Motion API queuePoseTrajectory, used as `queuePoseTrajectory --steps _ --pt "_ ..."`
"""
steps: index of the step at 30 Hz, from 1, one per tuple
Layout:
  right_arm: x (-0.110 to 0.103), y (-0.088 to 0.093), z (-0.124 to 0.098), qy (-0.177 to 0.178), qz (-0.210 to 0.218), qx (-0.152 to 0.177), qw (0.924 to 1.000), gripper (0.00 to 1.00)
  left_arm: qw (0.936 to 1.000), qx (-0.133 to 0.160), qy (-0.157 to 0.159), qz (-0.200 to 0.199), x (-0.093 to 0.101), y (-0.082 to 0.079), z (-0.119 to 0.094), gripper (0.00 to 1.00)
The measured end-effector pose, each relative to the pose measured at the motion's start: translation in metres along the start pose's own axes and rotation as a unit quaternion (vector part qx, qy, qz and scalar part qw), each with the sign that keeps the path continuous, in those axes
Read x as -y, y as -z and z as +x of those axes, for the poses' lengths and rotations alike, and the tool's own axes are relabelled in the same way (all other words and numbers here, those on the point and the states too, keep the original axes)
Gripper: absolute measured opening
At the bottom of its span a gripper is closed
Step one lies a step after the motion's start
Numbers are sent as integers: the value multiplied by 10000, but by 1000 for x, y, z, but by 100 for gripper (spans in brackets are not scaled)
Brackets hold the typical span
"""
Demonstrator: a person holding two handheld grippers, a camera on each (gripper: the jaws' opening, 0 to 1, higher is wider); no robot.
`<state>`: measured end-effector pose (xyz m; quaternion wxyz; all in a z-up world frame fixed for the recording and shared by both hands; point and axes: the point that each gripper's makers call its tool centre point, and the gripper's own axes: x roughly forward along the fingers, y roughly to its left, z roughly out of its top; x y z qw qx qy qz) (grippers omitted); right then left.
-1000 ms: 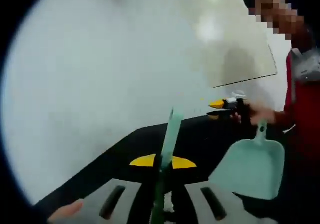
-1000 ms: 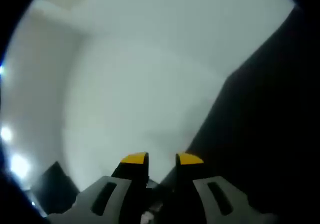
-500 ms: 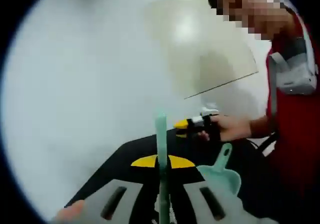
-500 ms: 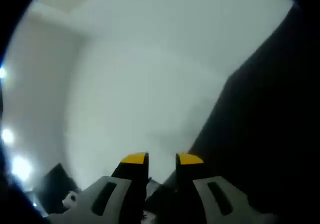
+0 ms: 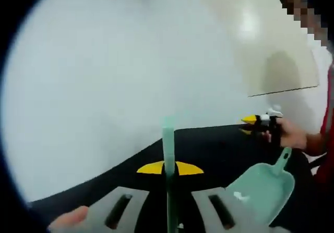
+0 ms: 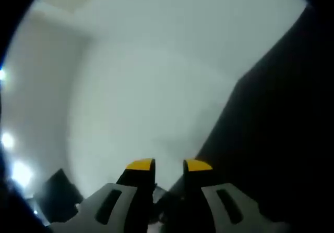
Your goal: Pick up the broom and sweep the trash on the tabletop into the dustpan.
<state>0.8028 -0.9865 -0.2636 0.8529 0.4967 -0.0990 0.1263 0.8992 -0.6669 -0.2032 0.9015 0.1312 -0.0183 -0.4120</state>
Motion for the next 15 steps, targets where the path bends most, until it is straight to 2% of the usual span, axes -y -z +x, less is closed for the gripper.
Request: queuePoseTrajectory --steps 2,3,5,6,7,8,9,11,13,15 --pt "0 0 0 -1 13 11 10000 24 9997 175 -168 -60 -12 1 10 4" --pt "0 0 1 -2 23 12 10000 24 9998 137 -135 -62 -13 7 16 4" --pt "0 0 0 -14 40 8 10000 24 9986 -148 113 -499 6 24 26 4" --pt "-1 0 0 -29 51 10 10000 24 9983 -128 222 -517 14 25 28 4" --pt "-1 -1 -1 -44 65 19 10000 24 9986 -24 432 -308 29 23 31 4" --pt "-1 -2 -2 -58 85 35 9999 24 9987 -12 502 41 40 23 32 4" --pt "-1 -2 -2 -63 102 45 9999 24 9981 -117 552 252 50 25 31 4" --pt "0 -3 -2 -56 119 50 9999 24 9956 -401 830 173 78 28 27 5" --pt "-1 -3 -2 -74 128 52 9999 24 9928 -428 902 666 103 24 18 5" --pt "-2 -3 -2 -86 151 63 9998 24 9920 -388 911 785 120 17 8 4"
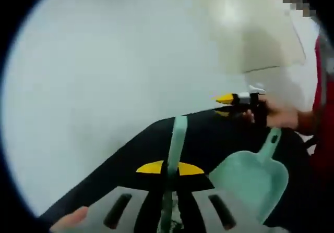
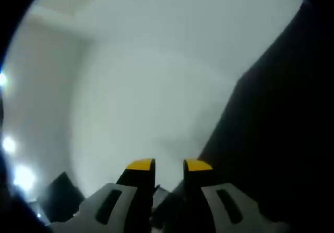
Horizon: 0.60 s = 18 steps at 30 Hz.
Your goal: Pick up the broom and sweep the trash on the tabletop into the dustpan.
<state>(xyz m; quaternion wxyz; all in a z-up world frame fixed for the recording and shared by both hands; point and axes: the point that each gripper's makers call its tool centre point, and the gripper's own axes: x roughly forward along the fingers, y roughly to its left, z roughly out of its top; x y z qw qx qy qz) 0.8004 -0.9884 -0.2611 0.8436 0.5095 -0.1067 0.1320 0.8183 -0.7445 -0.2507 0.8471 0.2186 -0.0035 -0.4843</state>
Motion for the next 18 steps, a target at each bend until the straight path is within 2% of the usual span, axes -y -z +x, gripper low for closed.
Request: queuePoseTrajectory --steps 2,4,5,7,9,11,13,15,17,18 --pt "0 -1 0 2 24 11 10000 24 9999 62 106 11 21 -13 -10 4" --pt "0 0 0 -2 23 4 10000 24 9996 56 112 246 36 -24 -19 4" --pt "0 0 0 -6 17 -1 10000 24 9992 233 291 165 49 -35 -22 4" --pt "0 0 0 -10 8 -7 10000 23 9980 579 244 46 58 -53 -27 4" --pt "-1 1 1 -2 -1 -10 10000 23 9968 786 -29 172 56 -68 -33 4" --pt "-1 0 1 -1 17 3 10000 23 9929 982 -580 335 34 -83 -48 4" --pt "0 -1 0 0 23 13 10000 23 9888 981 -1026 459 11 -86 -58 5" --pt "1 0 1 7 12 -1 10000 23 9824 948 -1569 347 -27 -80 -68 4" --pt "1 1 2 17 -4 -14 10000 23 9754 1002 -1812 761 -61 -71 -67 4" --pt "1 1 2 18 -8 -17 10000 23 9727 887 -1942 911 -81 -58 -63 4"
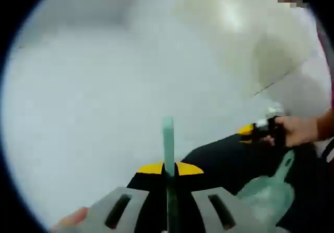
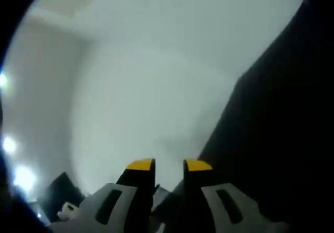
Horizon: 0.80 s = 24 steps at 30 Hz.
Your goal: Pick up the broom and sweep the trash on the tabletop into the dustpan.
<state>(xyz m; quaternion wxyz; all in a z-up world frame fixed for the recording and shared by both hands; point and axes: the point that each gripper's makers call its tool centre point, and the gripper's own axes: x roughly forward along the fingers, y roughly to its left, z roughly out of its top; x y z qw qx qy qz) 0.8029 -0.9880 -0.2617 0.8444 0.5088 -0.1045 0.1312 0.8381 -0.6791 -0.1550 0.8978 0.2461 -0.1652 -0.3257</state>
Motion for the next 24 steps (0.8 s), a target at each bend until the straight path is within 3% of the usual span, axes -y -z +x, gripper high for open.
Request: queuePoseTrajectory --steps 1,3,5,7,8,9,10,11,12,13,14,17,19,21,24 --pt "1 0 0 0 2 1 10000 23 9997 -200 -128 45 -15 22 7 4" --pt "1 -1 0 -8 27 17 10000 23 9975 -660 -141 -229 -36 74 26 4" --pt "1 -2 0 -11 54 32 10000 23 9938 -885 -219 -633 -47 107 33 4" --pt "2 -1 0 -2 72 38 10000 23 9911 -911 97 -968 -39 128 42 4" --pt "2 -2 0 -1 74 41 10000 23 9881 -907 220 -1221 -29 129 42 4" --pt "2 -2 0 0 73 43 10000 23 9872 -748 413 -1345 -19 122 43 4" --pt "2 -2 0 2 74 43 10000 23 9914 -738 645 -870 -4 118 43 4" --pt "3 -2 1 3 80 47 10000 23 9910 -909 720 -670 5 120 42 4" --pt "3 -2 1 -2 92 56 9999 23 9889 -963 747 -853 13 117 41 4" --pt "3 -3 1 -1 105 68 9999 23 9840 -824 800 -1364 24 105 39 5" --pt "3 -3 1 0 128 73 9999 23 9793 -663 1013 -1625 38 93 37 5" --pt "1 -3 0 -31 161 76 9998 23 9798 -686 1380 -1272 64 79 30 5" --pt "1 -3 0 -32 174 75 9998 23 9727 -570 1766 -1397 86 62 23 5" --pt "1 -2 0 -40 181 67 9998 23 9732 -558 1848 -1253 95 49 13 5" --pt "0 -3 -1 -55 197 78 9998 23 9656 -338 2131 -1451 110 26 1 4"
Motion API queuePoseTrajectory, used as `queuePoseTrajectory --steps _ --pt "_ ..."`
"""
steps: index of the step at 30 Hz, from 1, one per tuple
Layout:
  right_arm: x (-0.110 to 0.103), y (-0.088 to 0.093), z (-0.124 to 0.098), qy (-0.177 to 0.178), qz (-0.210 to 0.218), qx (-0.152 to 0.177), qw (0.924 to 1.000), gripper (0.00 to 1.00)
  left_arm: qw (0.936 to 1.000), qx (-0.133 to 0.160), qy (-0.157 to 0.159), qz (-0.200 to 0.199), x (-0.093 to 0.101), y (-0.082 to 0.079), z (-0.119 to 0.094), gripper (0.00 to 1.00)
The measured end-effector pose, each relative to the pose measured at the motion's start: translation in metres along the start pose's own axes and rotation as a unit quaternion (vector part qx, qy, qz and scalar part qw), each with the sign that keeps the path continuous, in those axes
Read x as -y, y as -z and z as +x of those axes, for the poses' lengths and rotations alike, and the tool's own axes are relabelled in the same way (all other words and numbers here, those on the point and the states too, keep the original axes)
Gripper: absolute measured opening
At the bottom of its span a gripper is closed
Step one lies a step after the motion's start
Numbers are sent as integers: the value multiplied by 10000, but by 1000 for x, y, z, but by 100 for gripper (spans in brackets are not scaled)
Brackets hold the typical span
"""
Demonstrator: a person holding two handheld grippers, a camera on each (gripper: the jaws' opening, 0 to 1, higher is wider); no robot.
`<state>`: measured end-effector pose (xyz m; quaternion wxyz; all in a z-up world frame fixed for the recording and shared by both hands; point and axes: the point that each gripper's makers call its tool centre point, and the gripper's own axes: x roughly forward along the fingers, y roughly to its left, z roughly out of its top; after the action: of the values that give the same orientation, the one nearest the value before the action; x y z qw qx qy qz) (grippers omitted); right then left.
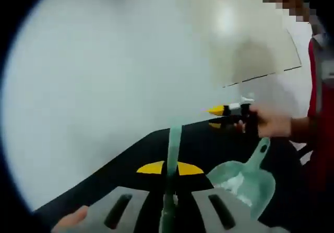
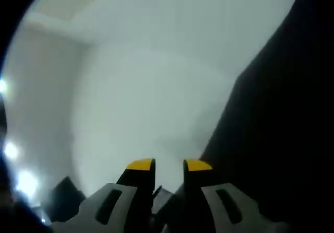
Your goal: Pick up the broom and sweep the trash on the tabletop into the dustpan.
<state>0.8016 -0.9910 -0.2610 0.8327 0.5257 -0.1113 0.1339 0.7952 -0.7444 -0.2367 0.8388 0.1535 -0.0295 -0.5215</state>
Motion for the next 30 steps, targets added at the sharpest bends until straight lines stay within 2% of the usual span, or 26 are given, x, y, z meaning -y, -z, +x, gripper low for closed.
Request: queuePoseTrajectory --steps 3,4,7,8,9,11,12,14,16,18,19,21,22,23,24,26,30 --pt "0 0 -1 2 10 5 10000 23 9998 -169 81 95 12 -2 -5 4" --pt "-1 0 -1 -2 12 3 10000 23 9996 -19 273 -54 22 -11 -8 4" --pt "-1 1 -1 -3 20 -4 10000 23 9953 475 442 -713 32 -39 -20 4" --pt "-1 1 -1 -3 22 -5 10000 23 9947 622 367 -731 30 -48 -24 4" --pt "-1 1 -1 1 23 -8 10000 23 9954 635 274 -660 28 -50 -27 4" --pt "-1 1 -1 2 15 -10 10000 23 9980 558 -142 -267 15 -56 -32 4" --pt "-1 1 -1 2 14 -10 10000 23 9977 539 -368 -207 6 -56 -34 4" --pt "-1 1 -1 5 11 -8 10000 23 9943 477 -878 -379 -16 -51 -37 4" --pt "-1 1 0 10 6 -4 10000 23 9871 384 -1445 -567 -48 -39 -38 4" --pt "0 1 1 26 -41 -16 10000 23 9847 354 -1633 -488 -68 -28 -32 4" --pt "0 2 1 32 -67 -26 10000 23 9848 326 -1632 -493 -76 -23 -27 4" --pt "-1 3 2 54 -135 -59 9999 23 9840 110 -1562 -855 -82 -7 -15 4" --pt "0 4 2 73 -170 -79 9998 23 9830 202 -1526 -1004 -83 -7 -11 4" --pt "1 4 3 94 -212 -103 9997 23 9828 417 -1372 -1166 -78 -11 -6 4" --pt "0 6 3 103 -241 -122 9996 23 9822 449 -1332 -1246 -77 -11 -2 4" --pt "1 7 3 113 -271 -138 9995 23 9839 279 -1203 -1288 -74 -3 9 4" --pt "1 6 1 102 -204 -112 9997 23 9860 203 -1019 -1305 -70 -1 21 4"
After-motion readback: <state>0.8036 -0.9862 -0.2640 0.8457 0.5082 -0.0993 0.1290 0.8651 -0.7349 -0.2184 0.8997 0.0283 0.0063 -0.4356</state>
